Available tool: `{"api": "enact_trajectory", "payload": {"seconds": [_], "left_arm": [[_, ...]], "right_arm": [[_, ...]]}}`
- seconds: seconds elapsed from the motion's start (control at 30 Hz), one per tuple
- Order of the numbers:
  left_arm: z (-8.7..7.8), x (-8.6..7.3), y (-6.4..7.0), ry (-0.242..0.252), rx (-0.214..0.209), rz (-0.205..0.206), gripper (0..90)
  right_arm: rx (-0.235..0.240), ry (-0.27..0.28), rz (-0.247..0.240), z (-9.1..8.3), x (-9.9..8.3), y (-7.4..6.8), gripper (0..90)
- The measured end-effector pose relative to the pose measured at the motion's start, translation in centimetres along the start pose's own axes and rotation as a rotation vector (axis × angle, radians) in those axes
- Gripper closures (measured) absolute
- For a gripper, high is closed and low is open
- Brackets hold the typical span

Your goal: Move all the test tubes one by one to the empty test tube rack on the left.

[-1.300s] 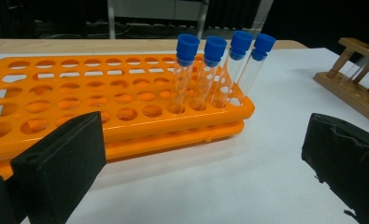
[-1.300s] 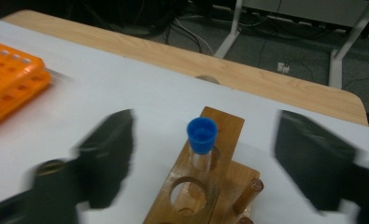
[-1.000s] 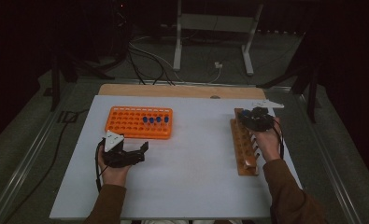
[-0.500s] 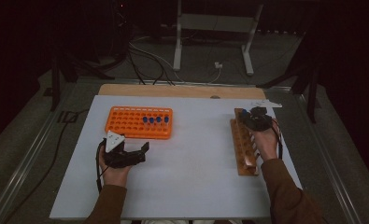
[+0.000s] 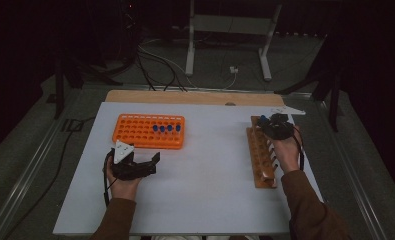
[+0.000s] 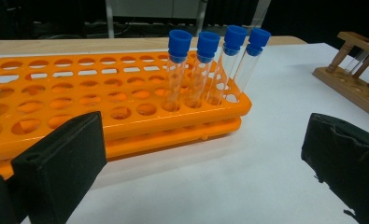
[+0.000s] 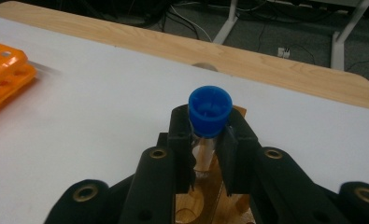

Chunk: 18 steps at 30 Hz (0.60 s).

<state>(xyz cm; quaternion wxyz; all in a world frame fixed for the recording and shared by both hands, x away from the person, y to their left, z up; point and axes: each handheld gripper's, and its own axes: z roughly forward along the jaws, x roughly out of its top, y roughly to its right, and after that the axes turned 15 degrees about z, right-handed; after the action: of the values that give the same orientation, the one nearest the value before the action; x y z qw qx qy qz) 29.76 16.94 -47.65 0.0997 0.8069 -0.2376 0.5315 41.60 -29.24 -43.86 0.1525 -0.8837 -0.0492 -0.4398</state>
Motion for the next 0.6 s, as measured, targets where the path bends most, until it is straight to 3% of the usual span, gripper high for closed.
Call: {"api": "enact_trajectory", "payload": {"seconds": [0.6], "left_arm": [[0.2,0.0,0.2,-0.006,-0.004,0.004,1.0]], "right_arm": [[0.028,0.057,-0.05,-3.1,2.3,-0.9,77.2]]}}
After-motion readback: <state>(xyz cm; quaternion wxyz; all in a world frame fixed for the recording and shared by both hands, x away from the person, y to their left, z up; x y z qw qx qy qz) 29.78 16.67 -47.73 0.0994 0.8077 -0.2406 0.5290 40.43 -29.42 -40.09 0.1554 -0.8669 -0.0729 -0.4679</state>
